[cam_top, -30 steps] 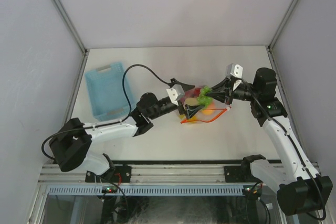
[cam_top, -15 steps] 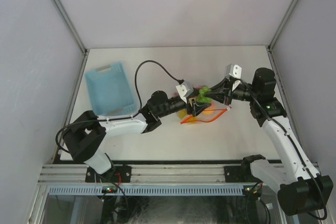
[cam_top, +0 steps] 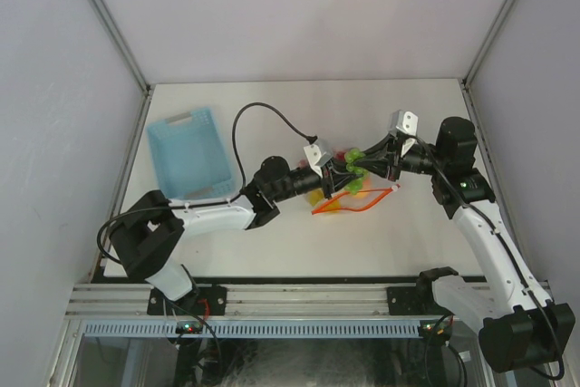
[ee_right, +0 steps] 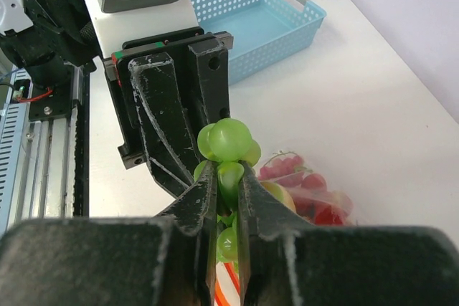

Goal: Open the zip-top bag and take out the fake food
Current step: Place the fake fruit in the bin.

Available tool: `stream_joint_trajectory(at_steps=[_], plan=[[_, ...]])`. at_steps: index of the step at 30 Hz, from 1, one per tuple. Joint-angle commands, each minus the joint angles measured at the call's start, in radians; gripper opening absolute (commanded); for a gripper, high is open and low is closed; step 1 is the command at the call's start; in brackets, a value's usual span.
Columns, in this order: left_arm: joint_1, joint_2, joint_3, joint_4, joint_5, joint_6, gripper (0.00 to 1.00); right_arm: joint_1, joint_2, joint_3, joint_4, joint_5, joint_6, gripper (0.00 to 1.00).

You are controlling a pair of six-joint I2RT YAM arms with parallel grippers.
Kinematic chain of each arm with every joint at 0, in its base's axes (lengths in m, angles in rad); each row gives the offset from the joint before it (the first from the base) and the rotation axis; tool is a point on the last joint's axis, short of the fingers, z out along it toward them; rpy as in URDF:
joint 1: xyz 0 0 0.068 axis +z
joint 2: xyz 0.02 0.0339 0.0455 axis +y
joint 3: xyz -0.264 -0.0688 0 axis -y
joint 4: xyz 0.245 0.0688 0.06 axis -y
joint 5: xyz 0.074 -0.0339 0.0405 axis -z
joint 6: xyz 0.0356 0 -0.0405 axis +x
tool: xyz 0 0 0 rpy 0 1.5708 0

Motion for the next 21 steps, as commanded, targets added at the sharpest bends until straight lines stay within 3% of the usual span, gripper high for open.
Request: stream_joint_trajectory(at_steps=[1, 12, 16, 21], plan=[[0.014, -0.035, 0.011, 0.082, 0.021, -0.033, 0.07, 0.002, 0.0, 0.043, 0.014, -0.009, 0.0, 0.11], [0.086, -0.089, -0.1, 0.197, 0.022, -0.158, 0.0, -0.003, -0.012, 0.043, 0.042, -0.01, 0.016, 0.52], [0.115, -0.119, -0.138, 0.2, 0.009, -0.183, 0.0, -0.006, -0.019, 0.043, 0.061, -0.005, 0.029, 0.59], [0.18, -0.151, -0.192, 0.244, 0.015, -0.276, 0.0, -0.015, -0.022, 0.041, 0.064, -0.006, 0.026, 0.6]])
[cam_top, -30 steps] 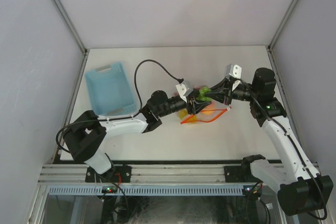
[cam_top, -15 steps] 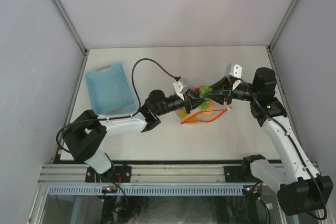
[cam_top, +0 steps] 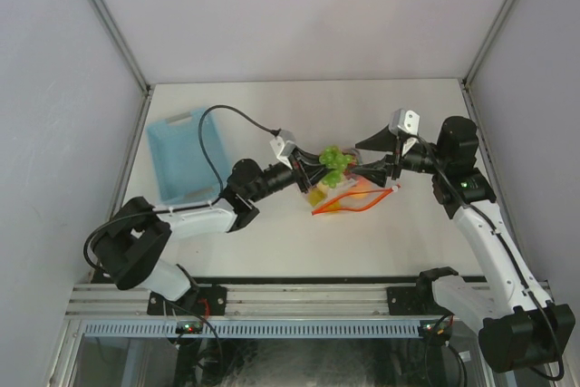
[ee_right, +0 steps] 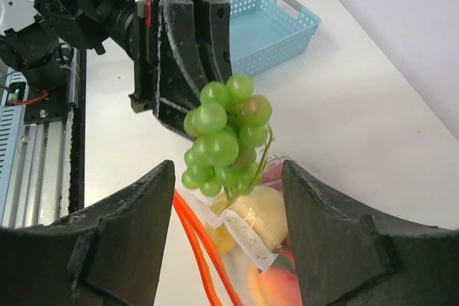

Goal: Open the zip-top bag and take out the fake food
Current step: Place the fake fruit in the bin.

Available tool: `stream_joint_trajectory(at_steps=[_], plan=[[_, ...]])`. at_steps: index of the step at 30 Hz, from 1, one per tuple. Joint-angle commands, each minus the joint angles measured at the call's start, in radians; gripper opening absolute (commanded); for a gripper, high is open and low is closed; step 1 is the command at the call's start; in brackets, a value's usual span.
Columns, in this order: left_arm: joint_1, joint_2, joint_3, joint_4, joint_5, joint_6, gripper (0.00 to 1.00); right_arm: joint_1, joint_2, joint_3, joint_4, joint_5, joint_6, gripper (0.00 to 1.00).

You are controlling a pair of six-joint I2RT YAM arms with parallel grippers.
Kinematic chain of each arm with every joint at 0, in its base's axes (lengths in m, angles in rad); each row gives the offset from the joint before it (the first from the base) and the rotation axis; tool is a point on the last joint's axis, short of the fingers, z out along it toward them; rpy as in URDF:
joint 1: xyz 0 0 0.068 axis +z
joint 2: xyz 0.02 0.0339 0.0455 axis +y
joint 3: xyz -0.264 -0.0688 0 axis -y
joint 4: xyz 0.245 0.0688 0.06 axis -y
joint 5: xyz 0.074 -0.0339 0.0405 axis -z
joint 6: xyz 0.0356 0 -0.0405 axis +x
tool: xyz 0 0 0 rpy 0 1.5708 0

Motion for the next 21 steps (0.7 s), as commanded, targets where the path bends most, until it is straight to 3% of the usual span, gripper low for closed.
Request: stream_joint_trajectory(at_steps=[1, 5, 14, 21], plan=[[0.071, -0.065, -0.043, 0.115, 0.009, -0.124, 0.0, -0.012, -0.022, 0.032, 0.044, -0.002, 0.016, 0.6], [0.166, -0.079, -0.084, 0.189, 0.061, -0.258, 0.0, -0.017, -0.028, 0.01, 0.056, 0.01, 0.007, 0.6], [0.42, -0.181, -0.16, 0.167, 0.205, -0.473, 0.01, -0.02, -0.035, -0.03, 0.067, 0.02, -0.02, 0.61], [0.648, -0.287, -0.133, -0.184, 0.284, -0.503, 0.01, -0.02, -0.034, -0.041, 0.052, 0.023, -0.044, 0.61]])
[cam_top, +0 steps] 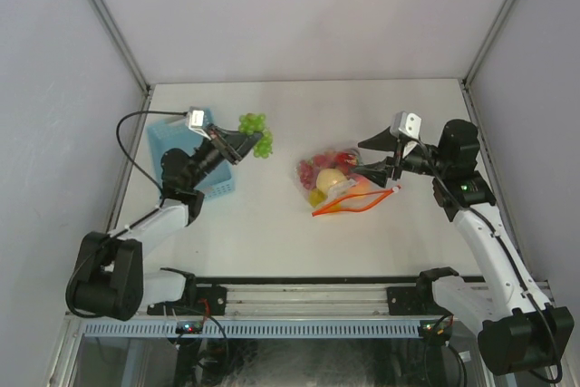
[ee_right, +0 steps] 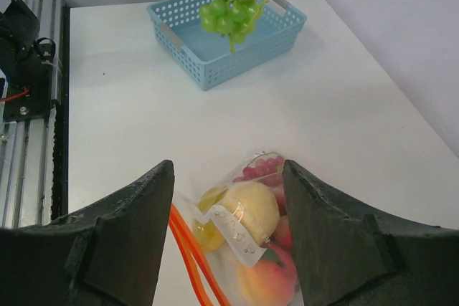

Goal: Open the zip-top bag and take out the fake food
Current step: Place the fake fruit in the bin.

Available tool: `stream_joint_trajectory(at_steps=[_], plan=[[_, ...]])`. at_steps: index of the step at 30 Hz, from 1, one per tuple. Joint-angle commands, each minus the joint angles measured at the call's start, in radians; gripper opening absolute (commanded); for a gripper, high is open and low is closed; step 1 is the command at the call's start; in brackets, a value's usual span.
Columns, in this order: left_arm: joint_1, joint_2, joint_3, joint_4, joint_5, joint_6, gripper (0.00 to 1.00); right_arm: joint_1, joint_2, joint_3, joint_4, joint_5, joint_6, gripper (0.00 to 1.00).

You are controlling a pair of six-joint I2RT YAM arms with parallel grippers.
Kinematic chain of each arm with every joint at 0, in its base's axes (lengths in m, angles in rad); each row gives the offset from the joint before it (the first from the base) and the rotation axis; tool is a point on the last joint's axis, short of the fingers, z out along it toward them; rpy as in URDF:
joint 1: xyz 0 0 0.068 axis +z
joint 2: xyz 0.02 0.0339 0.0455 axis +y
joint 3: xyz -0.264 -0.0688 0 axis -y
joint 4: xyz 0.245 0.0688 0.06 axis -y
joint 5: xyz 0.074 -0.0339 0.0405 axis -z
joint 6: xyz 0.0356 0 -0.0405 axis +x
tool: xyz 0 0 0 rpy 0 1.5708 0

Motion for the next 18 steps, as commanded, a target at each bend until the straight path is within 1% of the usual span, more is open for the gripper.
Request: stream_joint_trajectory(at_steps=[1, 4, 8, 11, 13, 15, 18], plan=[[0.13, -0.069, 0.053, -0.262, 0.101, -0.045, 0.0, -0.004, -0.017, -0.011, 0.024, 0.004, -0.025, 0.61], [0.215, -0.056, 0.127, -0.478, 0.135, -0.039, 0.0, -0.004, -0.019, -0.017, 0.022, 0.007, -0.029, 0.61], [0.303, -0.021, 0.221, -0.703, 0.131, 0.012, 0.0, -0.005, -0.021, -0.02, 0.017, 0.014, -0.037, 0.62], [0.36, 0.016, 0.316, -0.904, 0.062, 0.044, 0.0, -0.006, -0.022, -0.025, 0.011, 0.016, -0.043, 0.62], [0.394, 0.055, 0.38, -1.007, 0.034, 0.069, 0.0, -0.006, -0.024, -0.028, 0.006, 0.019, -0.048, 0.62], [0.419, 0.103, 0.447, -1.139, -0.009, 0.085, 0.0, -0.007, -0.025, -0.03, 0.0, 0.021, -0.056, 0.62], [0.442, 0.183, 0.552, -1.288, -0.054, 0.133, 0.0, -0.007, -0.027, -0.031, -0.008, 0.023, -0.066, 0.63]])
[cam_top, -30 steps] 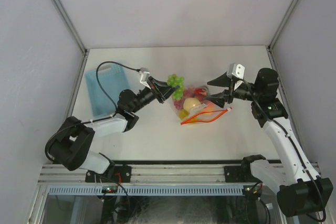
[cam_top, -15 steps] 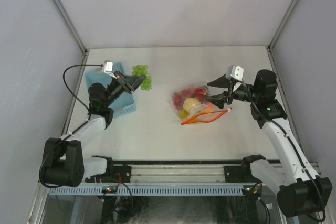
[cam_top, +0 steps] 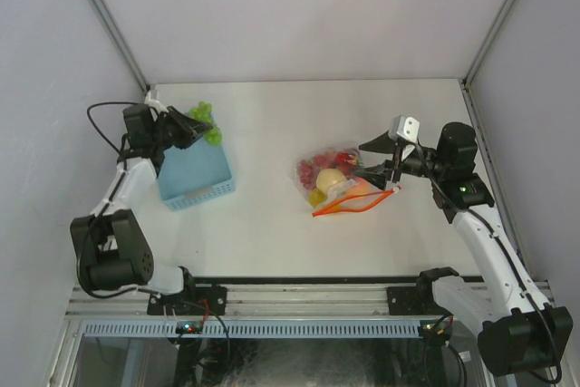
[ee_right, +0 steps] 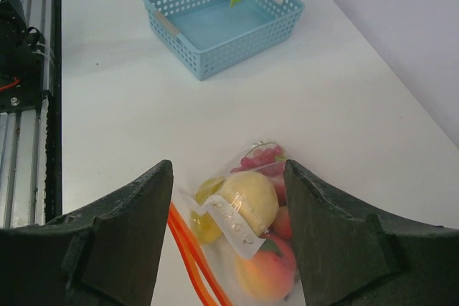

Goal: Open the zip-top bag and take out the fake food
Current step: Place the fake fruit in the bin.

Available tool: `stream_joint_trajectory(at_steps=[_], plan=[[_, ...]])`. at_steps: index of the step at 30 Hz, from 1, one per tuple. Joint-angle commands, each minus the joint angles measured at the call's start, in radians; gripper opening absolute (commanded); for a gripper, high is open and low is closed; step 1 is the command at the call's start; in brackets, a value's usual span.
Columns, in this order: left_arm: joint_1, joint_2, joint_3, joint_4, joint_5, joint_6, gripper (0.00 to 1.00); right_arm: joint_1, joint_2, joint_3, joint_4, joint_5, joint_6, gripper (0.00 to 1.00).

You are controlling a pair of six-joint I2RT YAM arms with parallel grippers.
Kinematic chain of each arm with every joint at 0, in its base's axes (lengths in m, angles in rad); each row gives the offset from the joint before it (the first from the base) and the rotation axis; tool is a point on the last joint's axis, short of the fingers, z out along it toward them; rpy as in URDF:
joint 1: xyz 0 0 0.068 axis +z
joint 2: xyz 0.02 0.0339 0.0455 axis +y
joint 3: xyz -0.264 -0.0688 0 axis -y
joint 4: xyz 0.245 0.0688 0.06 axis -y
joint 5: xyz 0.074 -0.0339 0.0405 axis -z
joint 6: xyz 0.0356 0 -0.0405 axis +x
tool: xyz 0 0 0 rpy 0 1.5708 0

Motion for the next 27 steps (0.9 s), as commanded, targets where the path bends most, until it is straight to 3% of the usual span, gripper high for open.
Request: stream_joint_trajectory(at_steps=[1, 9, 27], plan=[[0.035, 0.097, 0.18, -0.327, -0.097, 0.1, 0.0, -0.007, -0.023, -0.004, 0.004, 0.013, -0.03, 0.63], [0.039, 0.261, 0.407, -0.555, -0.269, 0.227, 0.0, -0.011, -0.025, -0.024, 0.017, 0.011, -0.019, 0.63], [0.04, 0.442, 0.557, -0.579, -0.381, 0.173, 0.01, -0.028, -0.043, -0.036, 0.007, 0.012, -0.023, 0.63]])
